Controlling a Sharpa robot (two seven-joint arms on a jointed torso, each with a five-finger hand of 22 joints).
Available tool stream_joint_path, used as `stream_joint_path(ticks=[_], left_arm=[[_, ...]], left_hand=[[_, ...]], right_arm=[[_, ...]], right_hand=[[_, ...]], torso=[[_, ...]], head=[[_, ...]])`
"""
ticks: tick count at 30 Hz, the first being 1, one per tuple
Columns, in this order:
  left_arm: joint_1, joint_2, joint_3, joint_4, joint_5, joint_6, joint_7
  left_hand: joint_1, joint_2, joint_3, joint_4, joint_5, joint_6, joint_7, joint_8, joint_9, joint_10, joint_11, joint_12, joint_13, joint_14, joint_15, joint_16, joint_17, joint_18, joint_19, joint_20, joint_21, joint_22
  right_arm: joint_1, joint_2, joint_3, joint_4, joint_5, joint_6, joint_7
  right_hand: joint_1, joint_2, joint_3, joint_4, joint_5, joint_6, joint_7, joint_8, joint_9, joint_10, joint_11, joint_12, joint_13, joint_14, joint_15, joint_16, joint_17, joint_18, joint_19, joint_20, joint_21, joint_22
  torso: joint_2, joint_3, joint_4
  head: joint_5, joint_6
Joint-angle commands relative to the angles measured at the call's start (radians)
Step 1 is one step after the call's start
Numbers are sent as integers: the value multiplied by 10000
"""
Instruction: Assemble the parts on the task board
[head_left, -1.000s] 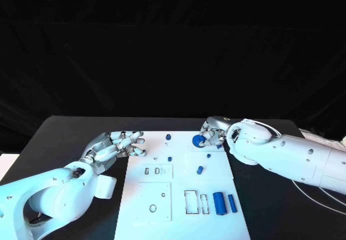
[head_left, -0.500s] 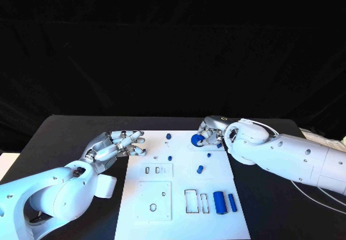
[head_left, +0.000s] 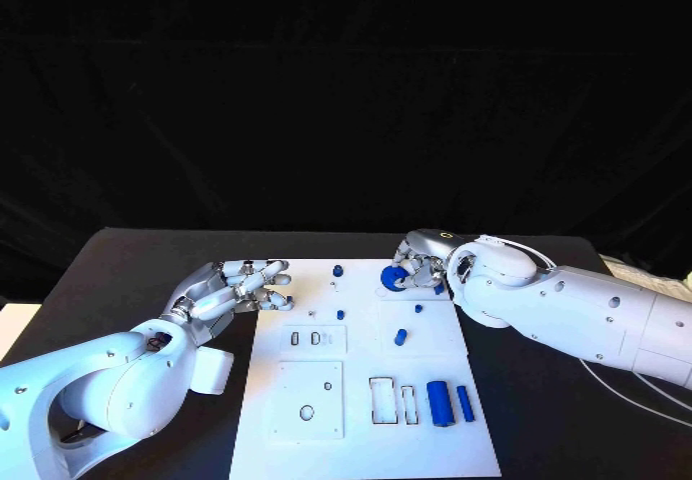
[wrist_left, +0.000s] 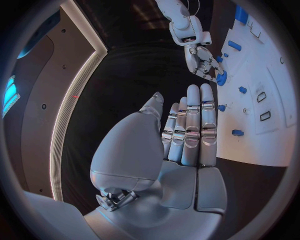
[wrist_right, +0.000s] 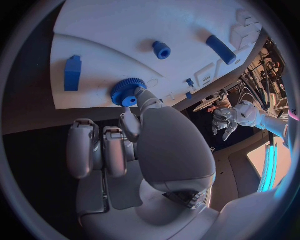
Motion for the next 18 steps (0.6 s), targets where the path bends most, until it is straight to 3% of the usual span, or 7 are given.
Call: stream_joint_path(ticks=[1,8,15,18], left_arm=[[10,15,6,12,21,218,7],[10,25,6,3,21,231,-3],[9,39,5,8,21,248,-13],[9,53,5,13,21,262,-19]], left_hand=[[107,7,9,-59,-59,-7,94,-57,-16,-48,36,-57,-8,-74,12,-39,9,23,39,56,-50,-9],[115,13,11,-67,-63,-10,100,-65,-17,-51,40,-66,-10,-74,14,-46,21,23,41,57,-53,-10],[130,23,16,-78,-64,-11,102,-72,-17,-52,42,-73,-10,-74,15,-53,34,23,43,58,-56,-12],[130,23,16,-78,-64,-11,102,-72,-17,-52,42,-73,-10,-74,15,-53,34,23,43,58,-56,-12]], right_arm=[[-50,-2,-34,83,-223,-374,-1],[-48,-60,-30,723,-750,-1250,-156],[-43,228,-30,1274,-1387,-1530,-403],[-44,459,-33,1310,-1518,-1585,-535]], right_hand=[[433,547,141,-57,85,688,-250,211,188,177,-227,47,24,919,-106,56,1961,-210,81,-37,77,58],[274,444,307,-117,102,812,-290,202,233,194,-260,8,41,921,-138,65,1978,-226,115,-73,125,144],[11,338,422,-83,28,854,-304,148,261,208,-273,-48,48,916,-150,54,1959,-230,120,-89,139,169],[-60,300,453,-77,-36,863,-308,129,268,213,-275,-61,52,915,-153,52,1955,-230,118,-92,138,167]], torso=[[-9,4,3],[-4,3,-3],[-2,-2,-8],[5,-12,24]], head=[[4,9],[31,47],[97,62],[111,74]])
